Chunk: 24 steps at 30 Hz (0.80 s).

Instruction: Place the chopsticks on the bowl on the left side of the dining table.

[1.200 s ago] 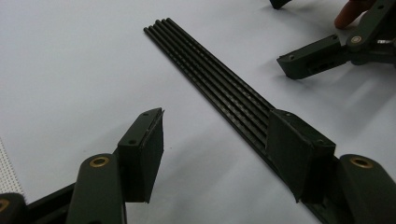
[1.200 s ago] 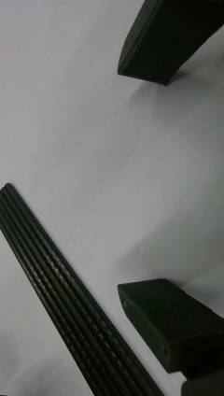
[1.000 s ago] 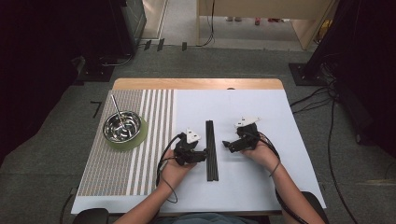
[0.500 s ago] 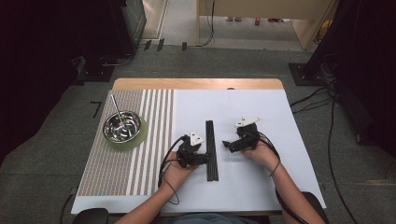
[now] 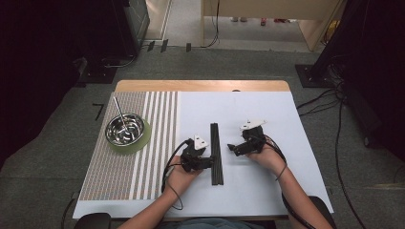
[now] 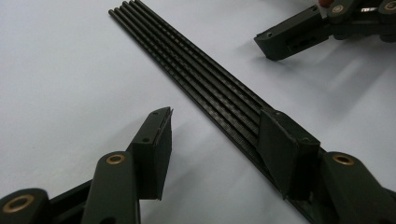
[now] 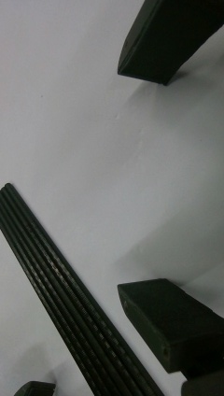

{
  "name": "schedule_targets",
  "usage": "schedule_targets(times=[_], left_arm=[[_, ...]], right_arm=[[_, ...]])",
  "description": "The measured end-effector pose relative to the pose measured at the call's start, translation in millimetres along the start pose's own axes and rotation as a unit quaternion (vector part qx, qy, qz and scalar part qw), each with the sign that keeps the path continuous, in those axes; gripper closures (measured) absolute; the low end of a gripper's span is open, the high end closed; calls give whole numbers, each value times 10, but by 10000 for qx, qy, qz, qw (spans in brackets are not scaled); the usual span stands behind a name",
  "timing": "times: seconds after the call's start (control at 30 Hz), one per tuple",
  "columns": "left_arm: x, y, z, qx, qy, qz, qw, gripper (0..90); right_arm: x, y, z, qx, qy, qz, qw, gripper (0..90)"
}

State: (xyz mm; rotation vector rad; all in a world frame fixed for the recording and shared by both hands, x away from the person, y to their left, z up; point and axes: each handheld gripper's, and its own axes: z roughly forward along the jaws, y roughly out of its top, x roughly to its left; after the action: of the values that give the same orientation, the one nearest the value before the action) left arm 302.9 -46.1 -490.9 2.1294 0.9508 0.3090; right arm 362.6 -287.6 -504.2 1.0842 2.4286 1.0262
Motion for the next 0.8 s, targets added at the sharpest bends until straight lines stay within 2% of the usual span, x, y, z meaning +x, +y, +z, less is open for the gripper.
schedule_targets(times=[0.2, 0.47, 0.67, 0.8], left_arm=[[13, -6, 0, 22, -32, -59, 10000, 487], [14, -11, -9, 62, -47, -8, 10000, 548], [28, -12, -24, 111, -86, -15, 9999, 671], [48, -13, -32, 128, -93, -35, 9999, 717]], right_arm=[[-1, 0, -1, 1, 2, -6, 10000, 0], [-2, 0, 0, 1, 2, -9, 10000, 0], [6, -1, -3, 16, -9, 15, 10000, 0], [8, -1, -4, 17, -16, 18, 10000, 0]])
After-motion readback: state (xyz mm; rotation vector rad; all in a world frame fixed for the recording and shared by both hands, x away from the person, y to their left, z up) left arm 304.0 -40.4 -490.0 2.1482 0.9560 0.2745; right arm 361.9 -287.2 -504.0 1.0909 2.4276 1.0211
